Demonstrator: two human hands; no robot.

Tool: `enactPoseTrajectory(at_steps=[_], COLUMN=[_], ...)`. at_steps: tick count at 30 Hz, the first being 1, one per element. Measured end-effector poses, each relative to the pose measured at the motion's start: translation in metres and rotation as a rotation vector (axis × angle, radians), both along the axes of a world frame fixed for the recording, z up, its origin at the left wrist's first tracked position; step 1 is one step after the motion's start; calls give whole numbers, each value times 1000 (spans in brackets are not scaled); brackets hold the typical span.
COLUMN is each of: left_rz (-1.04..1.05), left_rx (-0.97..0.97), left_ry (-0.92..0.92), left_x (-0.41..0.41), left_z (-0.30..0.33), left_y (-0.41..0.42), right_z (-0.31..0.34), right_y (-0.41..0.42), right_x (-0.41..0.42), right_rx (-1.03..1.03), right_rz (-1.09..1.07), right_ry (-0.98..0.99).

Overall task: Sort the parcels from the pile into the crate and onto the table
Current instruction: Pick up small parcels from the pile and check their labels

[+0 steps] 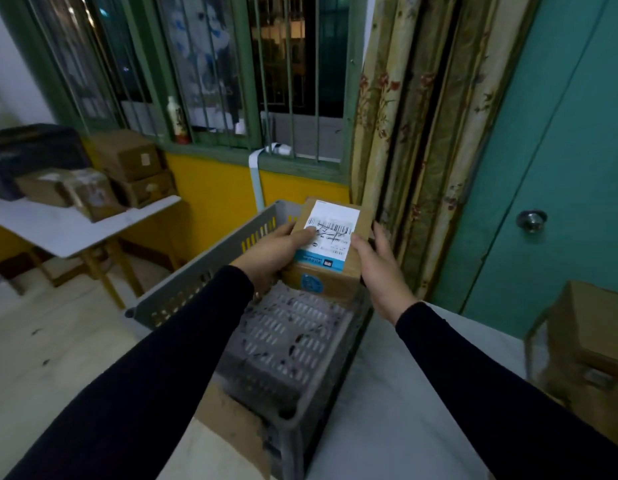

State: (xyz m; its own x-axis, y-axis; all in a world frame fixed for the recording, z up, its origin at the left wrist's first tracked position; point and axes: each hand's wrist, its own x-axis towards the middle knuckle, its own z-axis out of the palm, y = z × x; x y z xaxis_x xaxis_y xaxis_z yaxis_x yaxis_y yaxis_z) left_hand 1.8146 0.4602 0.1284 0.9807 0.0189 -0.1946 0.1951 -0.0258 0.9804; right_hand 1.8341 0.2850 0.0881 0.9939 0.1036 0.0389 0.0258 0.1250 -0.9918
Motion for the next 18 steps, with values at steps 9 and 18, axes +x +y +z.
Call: enactPoseTrajectory(at_steps=[9, 18], left_rz=[-72, -184], left_rx=[58, 121], left_ry=[64, 224], left_x=[113, 176], left_z=[-58, -148], left_y=[50, 49], right_z=[-16, -41], right_y=[68, 68], right_x=[75, 106], right_rx=[-101, -188], right_rz=[-119, -68], right_ry=[342, 627])
